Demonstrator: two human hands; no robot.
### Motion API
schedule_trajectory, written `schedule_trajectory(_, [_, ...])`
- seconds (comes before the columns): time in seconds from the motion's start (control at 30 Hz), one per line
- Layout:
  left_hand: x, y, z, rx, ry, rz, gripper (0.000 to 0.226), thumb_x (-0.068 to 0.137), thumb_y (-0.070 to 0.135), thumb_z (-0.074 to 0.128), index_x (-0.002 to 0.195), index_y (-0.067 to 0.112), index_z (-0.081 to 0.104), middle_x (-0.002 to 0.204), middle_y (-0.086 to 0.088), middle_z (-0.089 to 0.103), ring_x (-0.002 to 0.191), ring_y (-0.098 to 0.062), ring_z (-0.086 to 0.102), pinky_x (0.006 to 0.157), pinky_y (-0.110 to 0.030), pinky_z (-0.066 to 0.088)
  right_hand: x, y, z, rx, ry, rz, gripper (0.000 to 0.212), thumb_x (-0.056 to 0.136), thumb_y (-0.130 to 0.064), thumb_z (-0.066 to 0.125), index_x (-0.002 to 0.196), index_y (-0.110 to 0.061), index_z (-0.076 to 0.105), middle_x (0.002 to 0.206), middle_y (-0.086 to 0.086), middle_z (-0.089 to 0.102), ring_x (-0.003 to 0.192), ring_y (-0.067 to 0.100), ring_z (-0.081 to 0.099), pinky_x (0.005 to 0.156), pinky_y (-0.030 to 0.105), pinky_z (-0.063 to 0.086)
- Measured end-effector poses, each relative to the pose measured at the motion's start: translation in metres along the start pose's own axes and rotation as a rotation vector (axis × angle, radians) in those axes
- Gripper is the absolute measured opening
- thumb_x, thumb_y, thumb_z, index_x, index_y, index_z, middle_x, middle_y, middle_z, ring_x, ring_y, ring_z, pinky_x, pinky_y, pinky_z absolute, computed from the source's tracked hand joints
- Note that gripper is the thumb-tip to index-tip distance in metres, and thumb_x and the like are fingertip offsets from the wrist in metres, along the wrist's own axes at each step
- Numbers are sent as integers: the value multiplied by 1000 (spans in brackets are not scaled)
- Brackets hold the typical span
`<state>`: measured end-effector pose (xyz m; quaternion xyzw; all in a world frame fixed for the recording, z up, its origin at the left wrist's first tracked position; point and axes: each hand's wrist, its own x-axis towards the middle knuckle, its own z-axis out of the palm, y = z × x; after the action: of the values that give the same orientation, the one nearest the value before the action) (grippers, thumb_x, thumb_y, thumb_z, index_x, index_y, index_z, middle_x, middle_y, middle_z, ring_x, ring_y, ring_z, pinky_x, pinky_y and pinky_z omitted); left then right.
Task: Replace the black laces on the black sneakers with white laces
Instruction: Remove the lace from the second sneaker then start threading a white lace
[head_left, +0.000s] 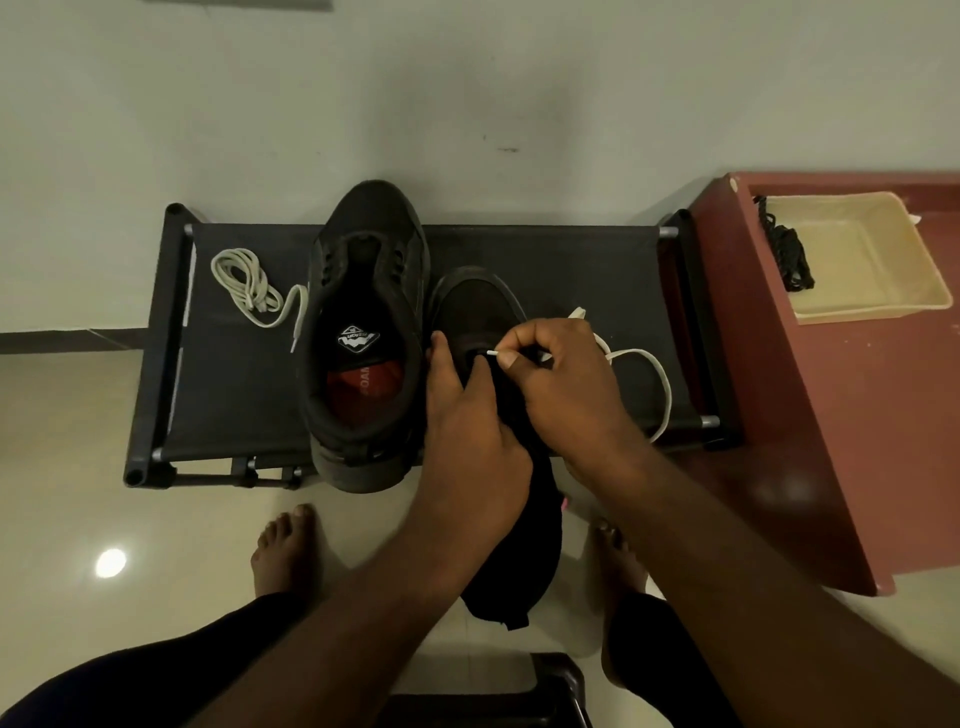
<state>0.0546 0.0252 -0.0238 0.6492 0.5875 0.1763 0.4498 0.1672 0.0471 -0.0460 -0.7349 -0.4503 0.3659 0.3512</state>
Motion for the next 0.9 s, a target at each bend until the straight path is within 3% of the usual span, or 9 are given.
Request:
schedule_trajectory(0.13, [-5, -2, 3, 37, 13, 28, 61, 98, -3, 36, 156, 8, 18, 163, -3, -19, 150, -13, -16, 123, -25, -1, -2, -1, -1, -28, 48, -31, 12, 89, -16, 71, 83, -27, 71, 107, 0, 63, 100, -2, 57, 85, 6, 43])
schedule_trajectory(0.23, [-7, -4, 6, 48, 39, 29, 62, 97, -4, 36, 155, 9, 19, 163, -2, -18, 150, -12, -16, 121, -23, -4, -7, -4, -4, -45, 62, -36, 20, 89, -14, 70, 80, -31, 65, 107, -5, 56, 93, -17, 49, 79, -2, 35])
schedule_trajectory(0.43, [-9, -3, 9, 34, 49, 35, 63, 98, -3, 37, 156, 12, 18, 163, 0, -17, 150, -11, -17, 124, -29, 0, -10, -4, -7, -83, 56, -69, 20, 89, -13, 70, 81, -30, 65, 105, -7, 55, 93, -14, 50, 77, -2, 35])
schedule_trajectory(0.73, [-11, -7, 8, -5, 36, 58, 64, 97, -5, 36, 156, 13, 17, 162, 5, -19, 148, -5, -17, 123, -23, 0, -13, -7, -7, 33, 26, -7, 17, 88, -14, 73, 82, -30, 69, 110, -9, 54, 100, -18, 46, 77, -6, 33])
schedule_trajectory(0.9, [-10, -8, 9, -1, 44, 61, 65, 97, -5, 37, 156, 14, 19, 162, 6, -19, 147, -3, -19, 122, -22, -2, -13, -9, -6, -25, 42, -28, 20, 89, -13, 72, 81, -31, 67, 110, -9, 53, 99, -11, 49, 79, -5, 33])
